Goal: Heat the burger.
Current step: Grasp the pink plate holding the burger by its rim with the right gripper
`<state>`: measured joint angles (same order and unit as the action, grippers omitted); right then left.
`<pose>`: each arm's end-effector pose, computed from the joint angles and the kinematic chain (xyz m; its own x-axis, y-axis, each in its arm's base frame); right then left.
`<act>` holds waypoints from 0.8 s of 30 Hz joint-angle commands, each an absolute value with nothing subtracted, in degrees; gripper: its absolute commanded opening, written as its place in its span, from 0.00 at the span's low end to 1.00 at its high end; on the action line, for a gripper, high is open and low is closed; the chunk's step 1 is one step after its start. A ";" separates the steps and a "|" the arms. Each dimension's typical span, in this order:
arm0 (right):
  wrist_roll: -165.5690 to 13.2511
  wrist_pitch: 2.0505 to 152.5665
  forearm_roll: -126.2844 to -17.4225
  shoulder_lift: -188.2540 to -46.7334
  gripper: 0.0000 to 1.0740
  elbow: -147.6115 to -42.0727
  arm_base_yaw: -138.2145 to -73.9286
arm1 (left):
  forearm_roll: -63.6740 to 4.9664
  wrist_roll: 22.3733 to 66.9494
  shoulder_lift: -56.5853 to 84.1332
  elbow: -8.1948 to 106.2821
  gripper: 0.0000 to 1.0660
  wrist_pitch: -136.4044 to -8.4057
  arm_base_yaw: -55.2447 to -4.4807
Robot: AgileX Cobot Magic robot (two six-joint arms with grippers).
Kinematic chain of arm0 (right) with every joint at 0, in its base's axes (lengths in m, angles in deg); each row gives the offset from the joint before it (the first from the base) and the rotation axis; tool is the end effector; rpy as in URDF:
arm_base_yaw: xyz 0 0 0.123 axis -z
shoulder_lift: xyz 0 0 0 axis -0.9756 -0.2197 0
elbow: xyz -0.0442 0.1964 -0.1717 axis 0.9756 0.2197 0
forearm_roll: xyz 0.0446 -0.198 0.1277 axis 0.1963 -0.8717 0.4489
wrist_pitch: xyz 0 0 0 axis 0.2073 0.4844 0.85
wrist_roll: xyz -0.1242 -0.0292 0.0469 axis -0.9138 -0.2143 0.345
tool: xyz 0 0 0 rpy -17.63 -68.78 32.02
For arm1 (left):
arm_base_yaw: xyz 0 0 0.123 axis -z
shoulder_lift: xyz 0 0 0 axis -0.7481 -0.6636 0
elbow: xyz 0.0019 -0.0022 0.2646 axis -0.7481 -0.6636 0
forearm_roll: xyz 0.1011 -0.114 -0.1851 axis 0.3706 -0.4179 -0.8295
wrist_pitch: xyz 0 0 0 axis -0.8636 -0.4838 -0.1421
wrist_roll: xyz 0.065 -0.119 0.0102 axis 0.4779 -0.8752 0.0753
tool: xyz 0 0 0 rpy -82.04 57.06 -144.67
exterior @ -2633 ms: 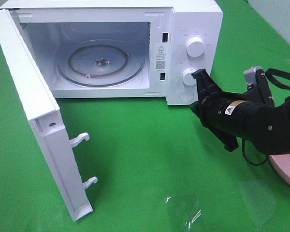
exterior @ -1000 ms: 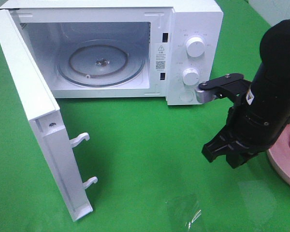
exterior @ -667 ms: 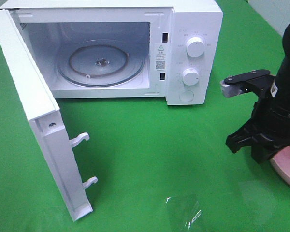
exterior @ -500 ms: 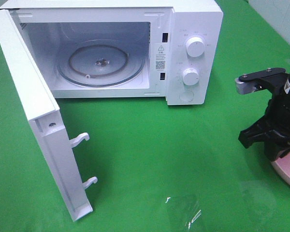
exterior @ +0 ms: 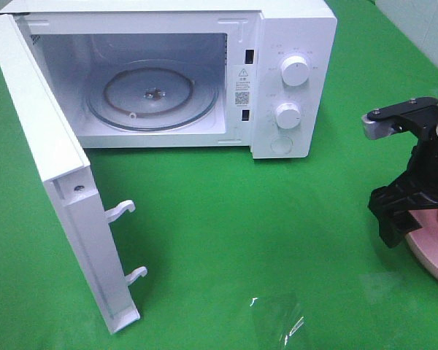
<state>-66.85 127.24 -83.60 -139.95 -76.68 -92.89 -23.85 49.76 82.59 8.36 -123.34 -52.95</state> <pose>0.2618 0.0524 0.1268 -0.9396 -0.3204 -0.1206 -0.3016 0.9413 -0.1516 0.0420 -0.0158 0.2546 -0.4450 0.0442 -0.8944 0.0821 0.9966 0.0084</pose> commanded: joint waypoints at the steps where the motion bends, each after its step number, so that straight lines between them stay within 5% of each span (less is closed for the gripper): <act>1: -67.65 127.53 -83.94 -139.50 0.91 -76.97 -92.61 | -24.20 49.70 83.50 8.36 0.94 -122.54 -52.61; 24: -67.77 118.30 -84.00 -145.97 0.85 -73.47 -92.61 | -24.20 49.70 83.50 8.36 0.94 -122.54 -52.61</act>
